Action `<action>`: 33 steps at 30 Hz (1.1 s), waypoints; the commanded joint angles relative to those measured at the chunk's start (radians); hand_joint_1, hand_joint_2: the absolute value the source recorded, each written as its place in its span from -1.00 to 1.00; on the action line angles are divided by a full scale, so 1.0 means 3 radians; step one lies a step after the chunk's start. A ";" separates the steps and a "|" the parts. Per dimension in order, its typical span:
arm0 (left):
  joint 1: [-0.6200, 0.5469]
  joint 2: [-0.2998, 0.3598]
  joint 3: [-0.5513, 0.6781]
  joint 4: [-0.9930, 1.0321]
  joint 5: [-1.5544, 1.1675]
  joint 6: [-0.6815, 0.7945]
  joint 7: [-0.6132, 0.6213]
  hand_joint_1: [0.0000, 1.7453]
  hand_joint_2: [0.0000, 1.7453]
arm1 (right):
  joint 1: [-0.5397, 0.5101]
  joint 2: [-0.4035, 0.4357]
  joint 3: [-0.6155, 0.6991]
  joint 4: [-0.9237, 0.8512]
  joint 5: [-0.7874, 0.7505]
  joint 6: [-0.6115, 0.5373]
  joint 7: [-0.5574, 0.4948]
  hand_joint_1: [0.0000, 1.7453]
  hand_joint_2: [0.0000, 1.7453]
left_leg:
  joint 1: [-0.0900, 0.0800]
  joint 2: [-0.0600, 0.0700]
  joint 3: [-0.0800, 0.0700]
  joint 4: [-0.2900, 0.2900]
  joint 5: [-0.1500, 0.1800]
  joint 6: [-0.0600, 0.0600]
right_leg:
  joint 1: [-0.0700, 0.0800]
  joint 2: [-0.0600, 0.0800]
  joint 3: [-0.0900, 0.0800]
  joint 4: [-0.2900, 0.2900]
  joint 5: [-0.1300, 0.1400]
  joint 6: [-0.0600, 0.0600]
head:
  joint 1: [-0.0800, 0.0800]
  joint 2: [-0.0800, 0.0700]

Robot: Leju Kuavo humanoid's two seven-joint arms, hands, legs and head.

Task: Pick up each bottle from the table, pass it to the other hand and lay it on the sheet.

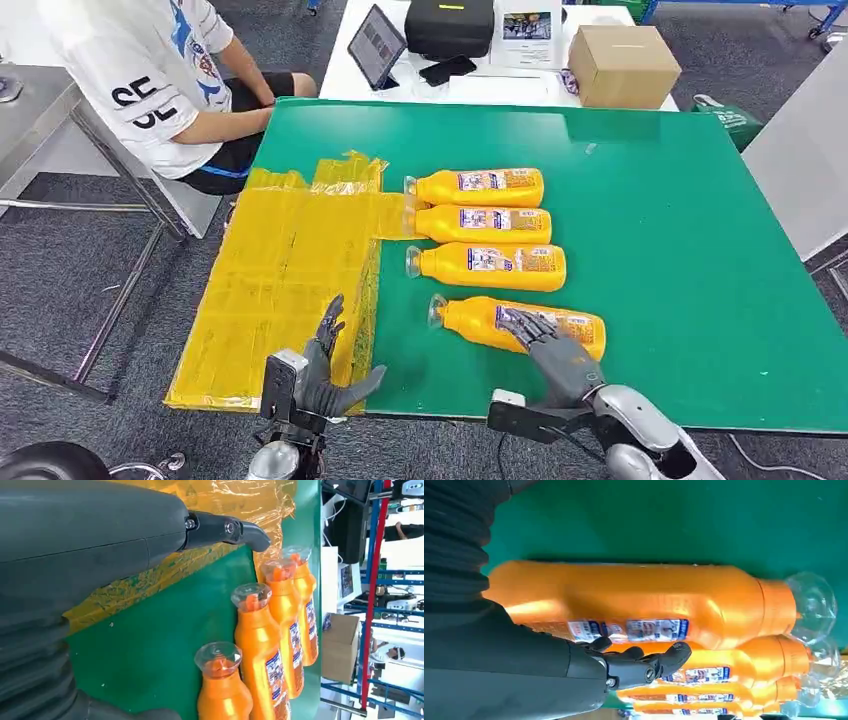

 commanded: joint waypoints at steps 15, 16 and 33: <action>0.0030 0.0022 0.0046 -0.0019 -0.0004 -0.0012 0.0077 -1.00 1.00 | -0.0207 0.0421 -0.0413 0.0457 0.0569 -0.0390 0.0204 -1.00 1.00 | 0.0003 0.0009 0.0016 -0.0003 -0.0005 -0.0004 | 0.0003 0.0005 0.0016 -0.0006 -0.0001 -0.0007 | 0.0001 0.0000; 0.0033 0.0023 0.0042 -0.0021 -0.0004 -0.0014 0.0081 -1.00 1.00 | -0.0252 0.0453 -0.0406 0.0483 0.0614 -0.0419 0.0195 -1.00 1.00 | 0.0004 0.0011 0.0020 -0.0003 -0.0007 -0.0005 | 0.0004 0.0007 0.0019 -0.0007 -0.0002 -0.0008 | 0.0000 0.0000; 0.0013 0.0033 -0.0038 0.0007 -0.0009 -0.0028 0.0138 -1.00 1.00 | -0.0380 0.0492 -0.0482 0.0944 0.0704 -0.0260 0.0300 -1.00 1.00 | 0.0001 0.0008 0.0016 -0.0002 -0.0005 -0.0004 | 0.0001 0.0005 0.0016 -0.0005 -0.0001 -0.0006 | 0.0000 0.0000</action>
